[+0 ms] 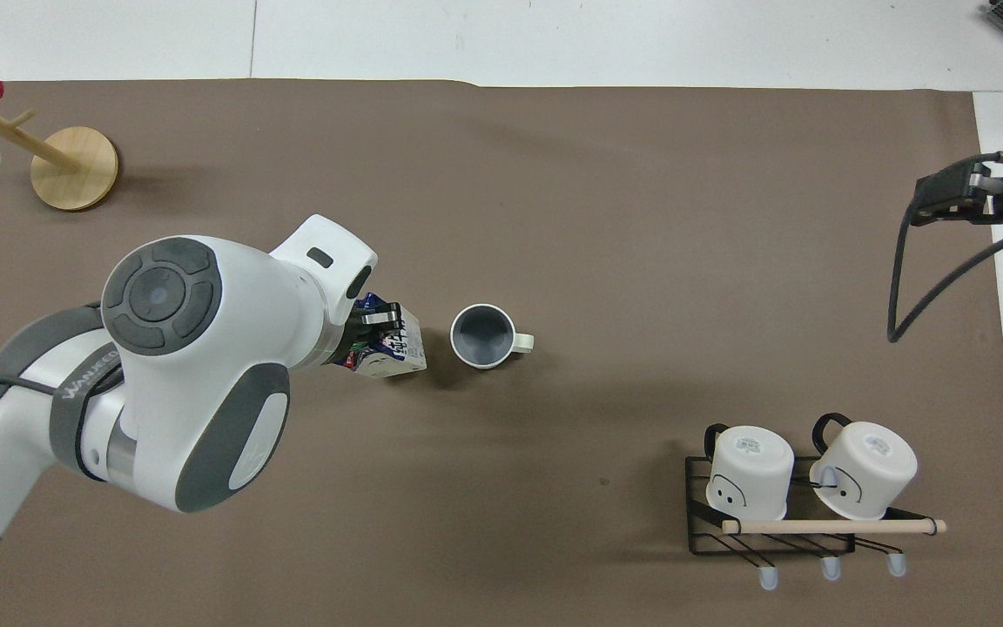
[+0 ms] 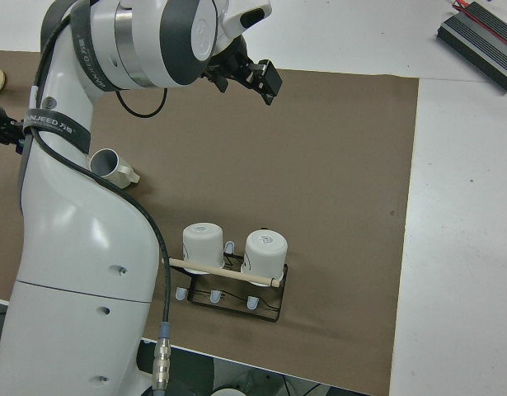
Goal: Place cup and milk on table
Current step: 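Lower the milk carton beside the mug with the left gripper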
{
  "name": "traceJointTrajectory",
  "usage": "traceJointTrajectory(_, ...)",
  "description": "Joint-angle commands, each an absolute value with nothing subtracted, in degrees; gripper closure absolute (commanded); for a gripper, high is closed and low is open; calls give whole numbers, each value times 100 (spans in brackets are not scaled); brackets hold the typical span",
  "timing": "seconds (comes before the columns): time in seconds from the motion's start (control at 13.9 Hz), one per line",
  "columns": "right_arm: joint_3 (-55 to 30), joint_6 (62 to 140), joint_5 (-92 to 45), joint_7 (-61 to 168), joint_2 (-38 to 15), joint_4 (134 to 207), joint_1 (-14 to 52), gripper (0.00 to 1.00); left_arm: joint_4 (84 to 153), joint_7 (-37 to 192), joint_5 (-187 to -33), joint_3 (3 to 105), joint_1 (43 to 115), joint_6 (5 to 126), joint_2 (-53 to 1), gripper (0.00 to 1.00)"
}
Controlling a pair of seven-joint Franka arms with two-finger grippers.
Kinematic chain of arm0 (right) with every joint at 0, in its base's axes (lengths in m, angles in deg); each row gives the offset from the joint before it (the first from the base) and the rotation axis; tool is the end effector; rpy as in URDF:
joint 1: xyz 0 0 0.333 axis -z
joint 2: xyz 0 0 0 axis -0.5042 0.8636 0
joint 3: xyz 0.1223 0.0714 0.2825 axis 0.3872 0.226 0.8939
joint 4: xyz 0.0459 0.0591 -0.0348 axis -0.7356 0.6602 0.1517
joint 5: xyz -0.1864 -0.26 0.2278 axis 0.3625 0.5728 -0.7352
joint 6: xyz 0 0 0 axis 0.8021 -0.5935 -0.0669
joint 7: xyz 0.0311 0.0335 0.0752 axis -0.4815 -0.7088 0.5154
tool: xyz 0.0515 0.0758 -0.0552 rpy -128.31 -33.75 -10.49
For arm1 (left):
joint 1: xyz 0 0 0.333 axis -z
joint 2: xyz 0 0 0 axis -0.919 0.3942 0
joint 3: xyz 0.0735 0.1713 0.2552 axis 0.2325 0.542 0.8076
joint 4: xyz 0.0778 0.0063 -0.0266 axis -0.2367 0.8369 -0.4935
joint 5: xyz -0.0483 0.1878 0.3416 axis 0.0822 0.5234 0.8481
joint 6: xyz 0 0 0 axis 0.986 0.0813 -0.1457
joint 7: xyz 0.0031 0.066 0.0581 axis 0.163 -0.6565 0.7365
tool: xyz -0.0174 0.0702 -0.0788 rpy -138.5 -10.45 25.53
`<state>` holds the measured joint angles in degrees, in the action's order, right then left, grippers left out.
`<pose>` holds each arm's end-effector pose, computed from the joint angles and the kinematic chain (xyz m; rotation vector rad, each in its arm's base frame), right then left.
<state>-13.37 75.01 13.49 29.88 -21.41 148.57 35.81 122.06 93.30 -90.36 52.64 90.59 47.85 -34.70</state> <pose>0.5858 -0.0060 0.6470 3.0278 -0.3857 0.1480 0.5042 -0.2728 0.4661 3.0044 0.1572 0.0748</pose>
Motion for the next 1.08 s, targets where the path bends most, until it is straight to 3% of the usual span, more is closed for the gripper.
traceJointTrajectory(0.0,-1248,7050,1017,3192,-2057,14500,3792,0,12281,9382,-8991,5347,9218,4912,-3500,75)
traceJointTrajectory(0.14,-1265,6767,711,3201,-2153,14534,3810,0,12281,9382,-8983,5347,9218,4921,-3500,75)
traceJointTrajectory(0.29,-1283,6801,463,3192,-2504,15077,3845,0,12281,9391,-8747,5347,9218,4929,-3430,74)
traceJointTrajectory(1.01,-1222,6846,883,3288,-2610,15237,3757,0,12299,9382,-8710,5347,9218,5088,-3297,73)
